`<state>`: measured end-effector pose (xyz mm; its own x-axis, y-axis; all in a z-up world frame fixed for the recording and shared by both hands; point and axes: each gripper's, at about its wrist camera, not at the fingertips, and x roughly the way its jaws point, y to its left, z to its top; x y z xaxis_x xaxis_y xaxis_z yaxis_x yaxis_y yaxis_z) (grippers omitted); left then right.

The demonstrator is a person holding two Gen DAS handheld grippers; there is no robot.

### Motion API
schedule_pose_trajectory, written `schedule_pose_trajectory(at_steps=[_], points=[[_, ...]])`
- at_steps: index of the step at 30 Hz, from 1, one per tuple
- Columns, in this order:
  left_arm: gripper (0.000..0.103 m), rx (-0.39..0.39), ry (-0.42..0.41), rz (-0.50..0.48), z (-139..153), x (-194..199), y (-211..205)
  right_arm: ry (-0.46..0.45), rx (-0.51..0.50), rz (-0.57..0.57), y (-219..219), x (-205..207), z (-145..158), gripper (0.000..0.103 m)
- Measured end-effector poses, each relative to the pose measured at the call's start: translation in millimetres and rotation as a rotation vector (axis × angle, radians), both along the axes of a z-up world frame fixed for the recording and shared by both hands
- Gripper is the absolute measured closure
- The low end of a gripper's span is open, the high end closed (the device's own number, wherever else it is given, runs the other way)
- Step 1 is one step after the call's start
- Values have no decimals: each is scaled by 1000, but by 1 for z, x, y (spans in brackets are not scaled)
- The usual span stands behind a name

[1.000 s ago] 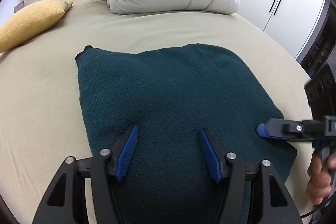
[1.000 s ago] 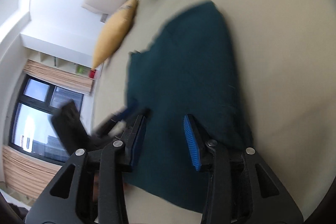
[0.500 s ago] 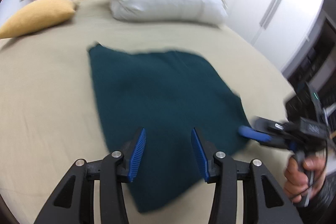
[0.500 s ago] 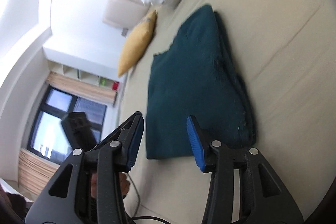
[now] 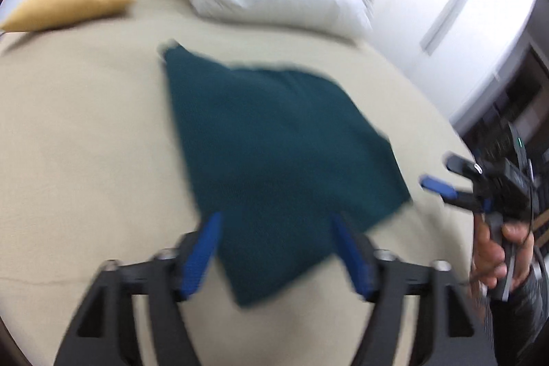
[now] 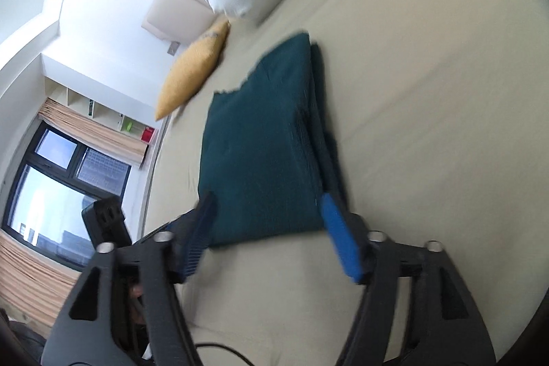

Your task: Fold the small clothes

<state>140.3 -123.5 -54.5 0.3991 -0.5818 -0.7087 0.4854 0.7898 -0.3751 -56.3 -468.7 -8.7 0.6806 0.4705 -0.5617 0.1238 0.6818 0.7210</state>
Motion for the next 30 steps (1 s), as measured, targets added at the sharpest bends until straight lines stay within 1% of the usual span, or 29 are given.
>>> schedule_pose_trajectory(at_steps=[1,2,4,5,7,10,11,12,13,14,15,17,18,19,21,24,25,27,30], points=[[26,-23,9,24,0,10,4,-11,-8,-6,-5,4,5,25],[26,-37,46,55,-4,24,8,-18,-15,-9,-8,11,9,25],[26,-52,92,92,-11,41,10,-14,-21,-6,-12,28,10,25],[26,-59,114,96,-16,50,9,-1,-19,-8,-15,38,8,26],[26,-49,158,107,-27,66,4,34,-11,-8,-20,59,1,26],[26,-80,208,108,-40,78,0,77,9,29,-14,110,-10,28],[26,-78,225,111,-45,85,-4,97,9,42,-11,128,-17,32],[26,-84,245,109,-48,91,-7,131,-1,51,-10,142,-24,39],[26,-97,259,110,-50,92,-9,161,-8,61,-9,153,-32,41],[26,-104,270,116,-52,96,-10,187,-12,78,-7,162,-39,46],[29,-95,273,116,-51,98,-14,197,-20,89,-6,170,-44,55],[35,-76,283,104,-52,106,-25,218,-37,102,-3,186,-49,63],[39,-70,296,107,-52,109,-27,221,-36,102,-2,192,-51,69],[42,-67,306,108,-52,110,-29,226,-45,105,0,196,-51,72],[53,-64,310,103,-48,108,-28,236,-125,102,11,198,-49,76],[62,-42,292,99,-39,97,-23,231,-298,109,33,191,-28,81],[63,-32,280,100,-33,93,-22,226,-365,108,44,189,-18,81],[65,5,245,100,-18,80,-18,202,-452,113,62,179,-1,82],[65,23,187,95,6,55,3,139,-526,145,97,159,31,82]])
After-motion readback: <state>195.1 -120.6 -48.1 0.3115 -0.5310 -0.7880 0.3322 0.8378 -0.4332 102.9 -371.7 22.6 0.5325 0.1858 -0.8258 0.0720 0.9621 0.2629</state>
